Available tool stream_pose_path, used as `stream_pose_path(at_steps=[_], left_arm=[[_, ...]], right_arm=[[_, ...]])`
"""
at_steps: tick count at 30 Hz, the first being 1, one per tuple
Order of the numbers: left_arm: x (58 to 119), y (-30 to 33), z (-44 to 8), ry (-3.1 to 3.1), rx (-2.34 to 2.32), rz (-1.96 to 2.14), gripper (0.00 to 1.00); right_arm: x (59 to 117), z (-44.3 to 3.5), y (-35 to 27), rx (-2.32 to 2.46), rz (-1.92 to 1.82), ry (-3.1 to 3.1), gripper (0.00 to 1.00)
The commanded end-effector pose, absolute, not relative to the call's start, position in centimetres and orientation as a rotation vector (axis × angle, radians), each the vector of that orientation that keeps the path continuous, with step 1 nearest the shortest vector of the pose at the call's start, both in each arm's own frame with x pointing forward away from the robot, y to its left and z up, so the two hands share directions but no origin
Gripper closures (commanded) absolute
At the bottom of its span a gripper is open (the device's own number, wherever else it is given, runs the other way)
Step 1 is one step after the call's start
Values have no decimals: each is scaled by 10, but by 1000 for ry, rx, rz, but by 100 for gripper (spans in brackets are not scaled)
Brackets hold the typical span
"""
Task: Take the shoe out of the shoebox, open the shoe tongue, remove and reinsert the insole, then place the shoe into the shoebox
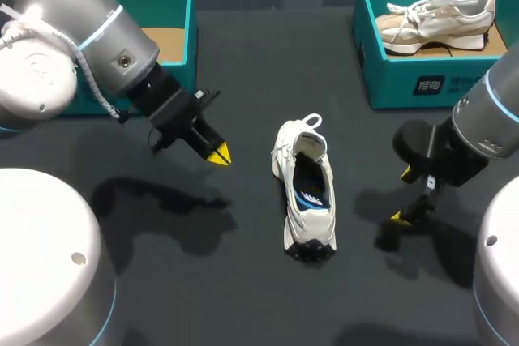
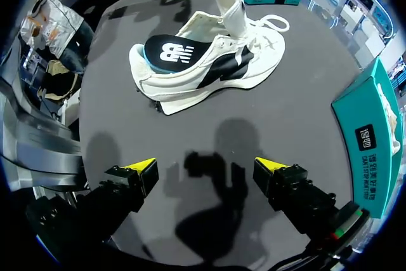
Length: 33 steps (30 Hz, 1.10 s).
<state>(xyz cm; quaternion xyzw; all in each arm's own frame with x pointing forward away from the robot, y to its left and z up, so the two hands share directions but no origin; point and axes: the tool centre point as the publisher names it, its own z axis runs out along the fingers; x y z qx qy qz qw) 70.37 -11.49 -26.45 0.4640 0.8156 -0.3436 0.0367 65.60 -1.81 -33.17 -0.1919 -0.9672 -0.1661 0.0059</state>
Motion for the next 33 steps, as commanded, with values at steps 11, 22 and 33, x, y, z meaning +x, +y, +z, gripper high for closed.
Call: stream_pose_path(at_steps=[11,22,33], left_arm=[[709,-119,-260,2482,1594,-1016,100],[713,-158,-249,2392,1946,-778,100],[703,-211,-262,2303,2169,-656,100]], right_arm=[[649,-329,-41,-642,-527,-3010,0],[639,-321,-82,-678,-511,-2999,0],[638,-321,-85,-675,-524,-2995,0]])
